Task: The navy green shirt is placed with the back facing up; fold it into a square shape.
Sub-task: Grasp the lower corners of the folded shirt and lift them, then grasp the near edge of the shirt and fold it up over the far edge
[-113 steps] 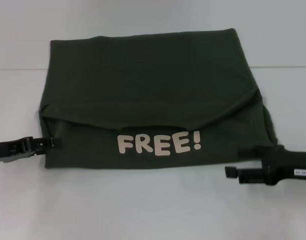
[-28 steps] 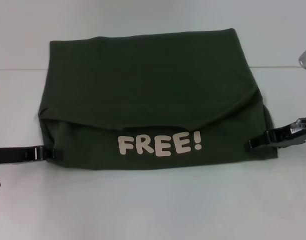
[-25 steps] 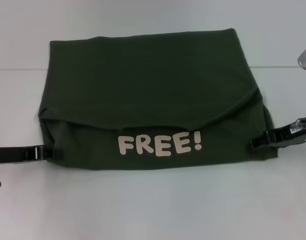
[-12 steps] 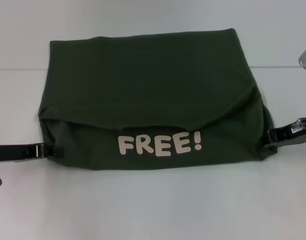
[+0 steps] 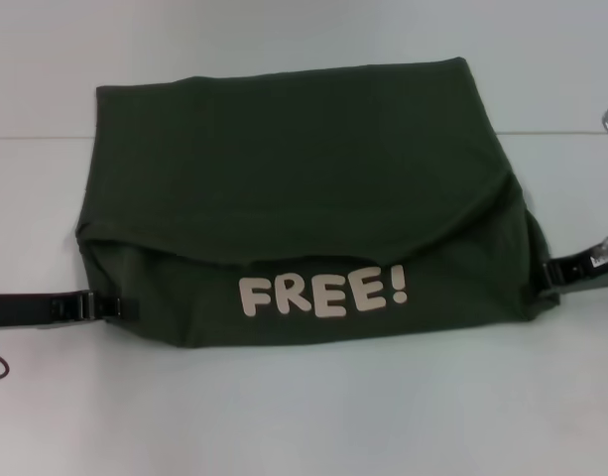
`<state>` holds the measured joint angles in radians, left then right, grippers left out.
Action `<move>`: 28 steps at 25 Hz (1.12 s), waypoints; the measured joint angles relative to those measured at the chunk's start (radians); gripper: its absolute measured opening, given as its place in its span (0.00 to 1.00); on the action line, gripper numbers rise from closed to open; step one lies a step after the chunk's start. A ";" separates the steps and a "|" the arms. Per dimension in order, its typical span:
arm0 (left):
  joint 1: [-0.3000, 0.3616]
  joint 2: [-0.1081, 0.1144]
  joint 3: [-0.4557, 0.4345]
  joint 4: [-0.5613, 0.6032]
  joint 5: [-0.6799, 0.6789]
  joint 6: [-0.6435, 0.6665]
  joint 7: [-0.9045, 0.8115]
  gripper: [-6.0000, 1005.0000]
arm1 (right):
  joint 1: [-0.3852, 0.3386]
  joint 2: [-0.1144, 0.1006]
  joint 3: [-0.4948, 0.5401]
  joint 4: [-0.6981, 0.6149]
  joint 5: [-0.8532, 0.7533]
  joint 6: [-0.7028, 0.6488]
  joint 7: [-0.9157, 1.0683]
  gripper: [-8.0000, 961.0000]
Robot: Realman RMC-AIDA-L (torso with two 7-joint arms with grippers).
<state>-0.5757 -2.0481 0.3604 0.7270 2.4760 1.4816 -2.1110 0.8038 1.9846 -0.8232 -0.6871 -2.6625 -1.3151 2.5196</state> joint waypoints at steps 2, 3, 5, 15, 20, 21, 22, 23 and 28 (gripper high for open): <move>0.005 0.005 -0.020 0.003 0.007 0.048 -0.004 0.06 | -0.003 -0.015 0.010 0.000 0.004 -0.066 -0.033 0.03; 0.008 0.006 -0.027 0.003 0.014 0.071 -0.008 0.06 | -0.006 -0.020 0.015 -0.002 0.005 -0.095 -0.045 0.03; 0.013 0.012 -0.040 0.005 0.045 0.133 -0.033 0.06 | -0.021 -0.032 0.025 -0.006 0.005 -0.178 -0.077 0.03; 0.019 0.046 -0.120 0.018 0.298 0.568 -0.115 0.07 | -0.173 -0.037 0.048 -0.086 0.007 -0.571 -0.270 0.03; 0.032 0.031 -0.045 0.019 0.340 0.583 -0.126 0.07 | -0.197 -0.037 0.046 -0.071 0.004 -0.594 -0.310 0.03; 0.034 0.026 -0.024 0.019 0.341 0.584 -0.123 0.08 | -0.197 -0.036 0.045 -0.063 0.002 -0.591 -0.317 0.03; 0.035 0.023 -0.013 0.018 0.340 0.584 -0.122 0.08 | -0.198 -0.034 0.044 -0.057 0.001 -0.586 -0.321 0.03; 0.034 0.021 -0.010 0.017 0.334 0.583 -0.120 0.08 | -0.198 -0.033 0.046 -0.055 0.001 -0.582 -0.323 0.03; 0.001 0.040 -0.069 0.008 0.259 0.578 -0.122 0.08 | -0.178 -0.034 0.147 -0.052 0.009 -0.572 -0.316 0.03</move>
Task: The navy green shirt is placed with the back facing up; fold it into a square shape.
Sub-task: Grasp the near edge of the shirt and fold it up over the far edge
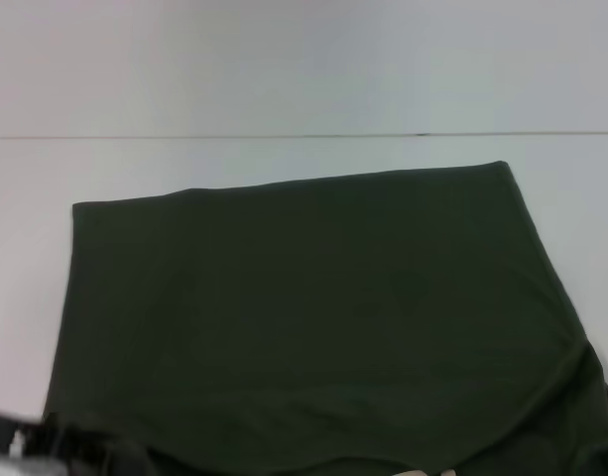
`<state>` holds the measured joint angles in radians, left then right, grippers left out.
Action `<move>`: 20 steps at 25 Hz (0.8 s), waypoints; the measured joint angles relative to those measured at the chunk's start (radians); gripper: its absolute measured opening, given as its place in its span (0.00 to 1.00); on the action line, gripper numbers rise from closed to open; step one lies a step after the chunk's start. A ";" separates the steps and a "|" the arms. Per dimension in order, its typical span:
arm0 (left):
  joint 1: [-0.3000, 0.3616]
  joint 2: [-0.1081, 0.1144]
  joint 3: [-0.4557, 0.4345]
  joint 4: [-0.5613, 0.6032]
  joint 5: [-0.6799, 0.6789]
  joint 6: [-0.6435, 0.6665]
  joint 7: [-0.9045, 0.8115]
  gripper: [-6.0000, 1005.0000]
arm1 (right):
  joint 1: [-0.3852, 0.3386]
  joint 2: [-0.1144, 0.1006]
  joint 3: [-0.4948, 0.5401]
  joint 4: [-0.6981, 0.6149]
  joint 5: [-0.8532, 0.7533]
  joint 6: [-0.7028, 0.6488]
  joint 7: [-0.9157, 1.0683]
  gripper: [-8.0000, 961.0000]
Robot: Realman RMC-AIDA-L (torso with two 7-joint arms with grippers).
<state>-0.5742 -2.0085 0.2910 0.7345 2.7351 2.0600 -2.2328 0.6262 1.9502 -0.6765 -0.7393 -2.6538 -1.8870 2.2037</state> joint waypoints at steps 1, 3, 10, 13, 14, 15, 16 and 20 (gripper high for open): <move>-0.015 0.010 -0.031 -0.005 -0.019 -0.002 -0.004 0.08 | 0.007 -0.005 0.037 0.004 0.002 0.000 0.005 0.03; -0.044 0.030 -0.086 -0.012 -0.043 -0.011 -0.014 0.09 | 0.029 -0.024 0.130 0.021 0.016 0.002 0.024 0.03; -0.082 0.070 -0.255 -0.043 -0.151 -0.173 -0.052 0.09 | 0.057 -0.108 0.309 0.141 0.226 0.143 0.116 0.03; -0.073 0.074 -0.321 -0.079 -0.231 -0.276 -0.039 0.10 | 0.057 -0.108 0.309 0.167 0.303 0.245 0.129 0.03; -0.067 0.073 -0.330 -0.097 -0.271 -0.310 -0.026 0.10 | 0.056 -0.102 0.308 0.181 0.332 0.293 0.128 0.03; -0.059 0.070 -0.335 -0.118 -0.311 -0.343 -0.009 0.10 | 0.056 -0.094 0.306 0.190 0.351 0.336 0.124 0.03; -0.051 0.064 -0.334 -0.143 -0.353 -0.382 0.013 0.10 | 0.056 -0.083 0.304 0.196 0.369 0.381 0.119 0.03; -0.044 0.035 -0.327 -0.217 -0.432 -0.535 0.096 0.10 | 0.059 -0.025 0.303 0.208 0.433 0.545 0.064 0.03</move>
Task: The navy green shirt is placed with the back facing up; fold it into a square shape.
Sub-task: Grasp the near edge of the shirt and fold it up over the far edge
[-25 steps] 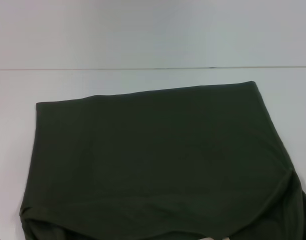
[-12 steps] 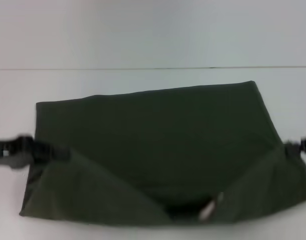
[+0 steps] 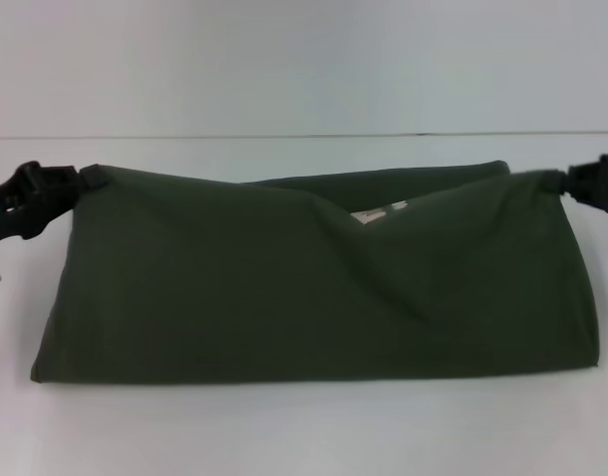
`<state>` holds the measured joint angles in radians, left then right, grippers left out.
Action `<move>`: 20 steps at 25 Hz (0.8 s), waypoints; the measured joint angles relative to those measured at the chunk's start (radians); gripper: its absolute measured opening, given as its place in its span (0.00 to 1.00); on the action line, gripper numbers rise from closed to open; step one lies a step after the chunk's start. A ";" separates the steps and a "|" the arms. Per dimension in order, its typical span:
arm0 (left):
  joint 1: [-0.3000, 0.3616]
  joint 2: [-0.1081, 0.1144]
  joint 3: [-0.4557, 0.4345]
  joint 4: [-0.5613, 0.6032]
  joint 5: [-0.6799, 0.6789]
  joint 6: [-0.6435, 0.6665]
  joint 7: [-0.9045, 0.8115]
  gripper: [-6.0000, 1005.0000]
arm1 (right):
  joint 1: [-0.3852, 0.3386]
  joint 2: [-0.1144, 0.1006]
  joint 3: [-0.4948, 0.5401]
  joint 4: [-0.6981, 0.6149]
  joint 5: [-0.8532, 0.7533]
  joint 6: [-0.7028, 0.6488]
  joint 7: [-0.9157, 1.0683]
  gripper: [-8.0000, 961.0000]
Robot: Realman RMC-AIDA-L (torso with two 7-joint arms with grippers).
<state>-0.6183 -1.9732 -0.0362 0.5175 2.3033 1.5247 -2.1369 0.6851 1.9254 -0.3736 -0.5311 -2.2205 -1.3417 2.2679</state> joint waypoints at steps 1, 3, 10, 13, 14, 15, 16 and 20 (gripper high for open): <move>0.000 -0.004 0.000 -0.007 -0.008 -0.020 0.012 0.10 | 0.002 0.016 0.000 0.001 0.016 0.043 -0.018 0.03; 0.000 -0.017 -0.001 -0.034 -0.038 -0.086 0.056 0.11 | 0.013 0.040 -0.002 0.006 0.034 0.115 -0.049 0.03; 0.002 -0.062 -0.002 -0.076 -0.138 -0.268 0.185 0.11 | 0.080 0.081 -0.007 0.071 0.097 0.341 -0.173 0.03; -0.003 -0.077 0.000 -0.083 -0.172 -0.331 0.227 0.12 | 0.101 0.094 -0.018 0.091 0.142 0.410 -0.217 0.03; -0.006 -0.083 0.000 -0.083 -0.180 -0.352 0.242 0.12 | 0.113 0.100 -0.025 0.099 0.152 0.437 -0.227 0.03; -0.010 -0.086 0.000 -0.085 -0.184 -0.370 0.254 0.12 | 0.120 0.103 -0.031 0.103 0.157 0.450 -0.232 0.03; -0.013 -0.089 0.000 -0.087 -0.186 -0.384 0.263 0.12 | 0.127 0.108 -0.038 0.107 0.160 0.471 -0.233 0.03; -0.029 -0.094 0.000 -0.103 -0.188 -0.438 0.295 0.12 | 0.147 0.134 -0.051 0.110 0.165 0.541 -0.256 0.03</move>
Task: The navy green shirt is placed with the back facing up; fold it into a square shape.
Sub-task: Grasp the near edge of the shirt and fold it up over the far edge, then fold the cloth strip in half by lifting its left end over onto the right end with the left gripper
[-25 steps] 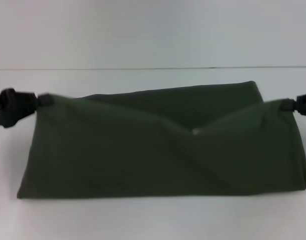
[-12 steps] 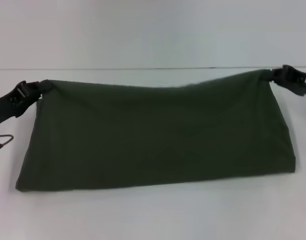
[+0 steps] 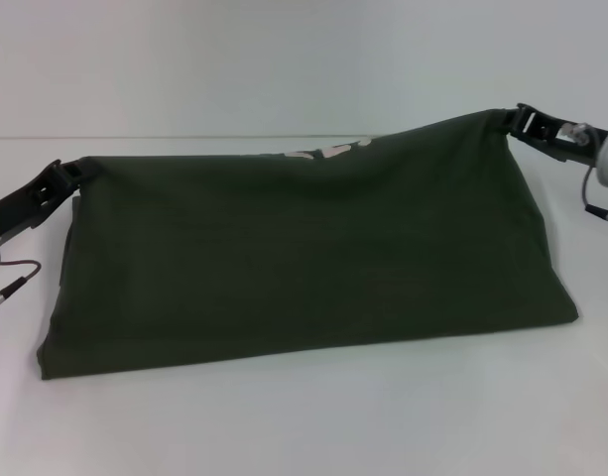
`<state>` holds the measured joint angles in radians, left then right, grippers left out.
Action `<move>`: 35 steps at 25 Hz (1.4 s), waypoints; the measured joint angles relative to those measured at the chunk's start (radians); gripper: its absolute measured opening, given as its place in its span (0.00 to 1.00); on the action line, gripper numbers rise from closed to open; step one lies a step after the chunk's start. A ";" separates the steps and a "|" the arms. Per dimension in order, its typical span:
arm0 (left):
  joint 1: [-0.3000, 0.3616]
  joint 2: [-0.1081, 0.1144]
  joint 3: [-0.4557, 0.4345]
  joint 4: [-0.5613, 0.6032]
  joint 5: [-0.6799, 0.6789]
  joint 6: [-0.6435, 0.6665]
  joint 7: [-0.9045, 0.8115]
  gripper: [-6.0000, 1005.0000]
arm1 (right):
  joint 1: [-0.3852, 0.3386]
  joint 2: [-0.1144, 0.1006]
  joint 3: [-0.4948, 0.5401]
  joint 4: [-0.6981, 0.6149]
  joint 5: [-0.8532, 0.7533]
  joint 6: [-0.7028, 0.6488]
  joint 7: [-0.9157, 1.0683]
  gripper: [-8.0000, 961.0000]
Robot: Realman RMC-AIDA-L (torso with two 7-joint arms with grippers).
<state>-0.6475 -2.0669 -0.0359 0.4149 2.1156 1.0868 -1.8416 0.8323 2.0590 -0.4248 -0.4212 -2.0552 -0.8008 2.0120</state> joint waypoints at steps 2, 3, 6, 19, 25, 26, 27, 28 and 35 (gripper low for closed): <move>-0.008 -0.001 0.000 -0.006 -0.001 -0.029 0.015 0.13 | 0.007 0.012 0.000 0.004 0.001 0.031 -0.018 0.03; -0.011 -0.001 0.000 -0.006 -0.002 -0.040 0.020 0.13 | 0.009 0.016 -0.001 0.006 0.001 0.044 -0.024 0.03; -0.024 -0.003 0.000 -0.007 -0.003 -0.068 0.034 0.13 | 0.013 0.024 -0.002 0.016 0.002 0.085 -0.036 0.03; -0.045 -0.043 0.009 -0.058 -0.144 -0.164 0.178 0.14 | 0.018 0.033 -0.003 0.086 0.176 0.164 -0.346 0.08; -0.034 -0.065 0.003 -0.097 -0.292 -0.184 0.406 0.17 | 0.005 0.033 -0.002 0.099 0.259 0.163 -0.400 0.33; -0.030 -0.068 0.003 -0.098 -0.313 -0.191 0.437 0.19 | 0.001 0.033 -0.002 0.099 0.264 0.156 -0.401 0.37; -0.027 -0.069 0.003 -0.100 -0.331 -0.199 0.460 0.21 | -0.006 0.033 -0.002 0.098 0.269 0.144 -0.401 0.41; -0.025 -0.070 0.003 -0.101 -0.341 -0.206 0.476 0.23 | -0.015 0.033 -0.002 0.097 0.274 0.129 -0.401 0.45; 0.015 -0.059 0.006 -0.088 -0.390 -0.204 0.505 0.37 | -0.068 0.027 -0.003 0.087 0.280 -0.040 -0.484 0.69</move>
<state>-0.6330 -2.1258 -0.0297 0.3264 1.7257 0.8824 -1.3368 0.7642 2.0856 -0.4274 -0.3343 -1.7747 -0.8408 1.5284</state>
